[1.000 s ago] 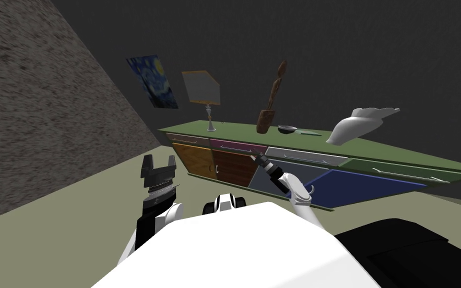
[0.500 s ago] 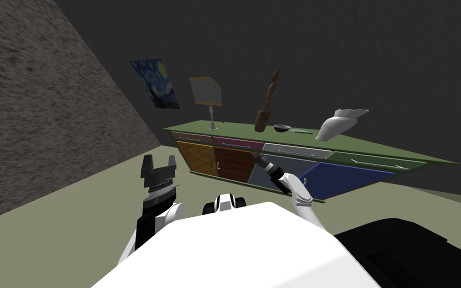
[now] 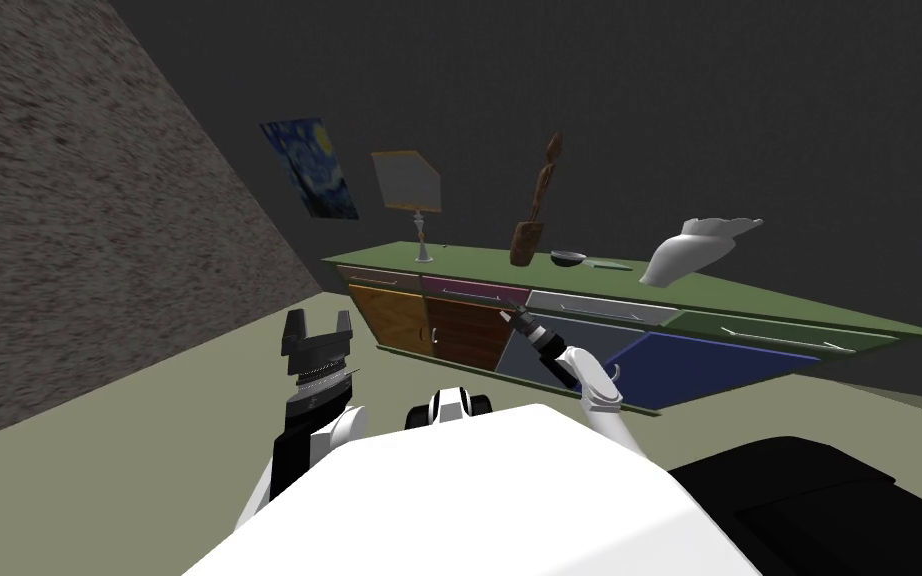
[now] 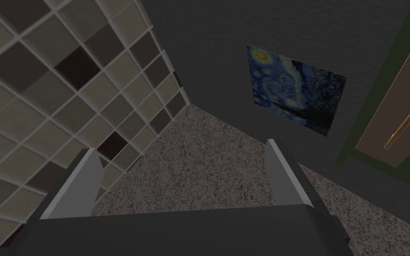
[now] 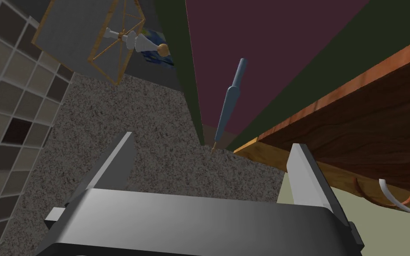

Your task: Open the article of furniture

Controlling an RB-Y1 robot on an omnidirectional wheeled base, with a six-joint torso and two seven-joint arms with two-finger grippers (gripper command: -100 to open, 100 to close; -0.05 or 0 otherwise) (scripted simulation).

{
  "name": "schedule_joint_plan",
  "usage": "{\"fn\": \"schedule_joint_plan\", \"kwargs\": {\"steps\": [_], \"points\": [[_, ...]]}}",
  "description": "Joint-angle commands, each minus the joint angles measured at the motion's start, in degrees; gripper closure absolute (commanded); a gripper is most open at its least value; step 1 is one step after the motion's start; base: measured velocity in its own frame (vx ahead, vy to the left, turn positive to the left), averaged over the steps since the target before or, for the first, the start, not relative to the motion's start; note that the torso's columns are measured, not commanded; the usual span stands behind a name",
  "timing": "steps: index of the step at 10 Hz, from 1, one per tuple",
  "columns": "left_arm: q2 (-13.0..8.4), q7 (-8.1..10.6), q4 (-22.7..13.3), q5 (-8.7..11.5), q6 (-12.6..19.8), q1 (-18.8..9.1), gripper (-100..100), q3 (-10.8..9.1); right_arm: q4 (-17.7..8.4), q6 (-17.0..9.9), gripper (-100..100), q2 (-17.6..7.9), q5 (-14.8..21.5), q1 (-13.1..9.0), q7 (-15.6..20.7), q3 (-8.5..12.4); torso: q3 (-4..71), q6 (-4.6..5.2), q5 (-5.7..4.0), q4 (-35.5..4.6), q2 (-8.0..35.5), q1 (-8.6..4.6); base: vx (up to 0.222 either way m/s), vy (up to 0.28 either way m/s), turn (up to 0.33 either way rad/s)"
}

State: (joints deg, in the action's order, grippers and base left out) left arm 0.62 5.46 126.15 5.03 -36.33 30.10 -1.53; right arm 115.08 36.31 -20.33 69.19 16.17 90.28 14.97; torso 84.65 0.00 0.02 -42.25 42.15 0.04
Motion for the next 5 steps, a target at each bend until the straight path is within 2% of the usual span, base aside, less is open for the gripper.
{"fn": "schedule_joint_plan", "kwargs": {"steps": [1, 2, 3, 5], "points": [[0.0, 0.00, 0.0, 0.0, 0.0, 0.0, 0, 0.00, -0.3, 0.0, -100, 0.2, 0.1, -0.1, 0.4, -0.1, -0.1, 0.00, 0.00, 0.0, 0.2, -0.01, 0.068, -0.035, 0.012], [0.0, 0.00, 0.0, 0.0, 0.0, 0.0, 0, 0.01, -2.0, -0.8, -100, -0.7, 0.2, -1.8, -0.3, 0.5, -0.3, 0.02, 0.02, -0.1, 0.5, 0.09, -0.011, 0.011, 0.112], [0.0, 0.00, 0.0, 0.0, 0.0, 0.0, 0, 0.02, -3.2, -1.4, -100, -1.3, 0.4, -3.0, -0.7, 0.9, -0.4, -0.02, 0.05, -0.2, 0.6, 0.17, -0.054, 0.033, 0.207], [0.0, 0.00, 0.0, 0.0, 0.0, 0.0, 0, 0.02, -5.0, -2.2, -100, -2.2, 0.6, -4.7, -1.5, 1.5, -0.2, 0.02, 0.01, -0.1, 0.3, 0.03, -0.052, 0.037, 0.108]]}}
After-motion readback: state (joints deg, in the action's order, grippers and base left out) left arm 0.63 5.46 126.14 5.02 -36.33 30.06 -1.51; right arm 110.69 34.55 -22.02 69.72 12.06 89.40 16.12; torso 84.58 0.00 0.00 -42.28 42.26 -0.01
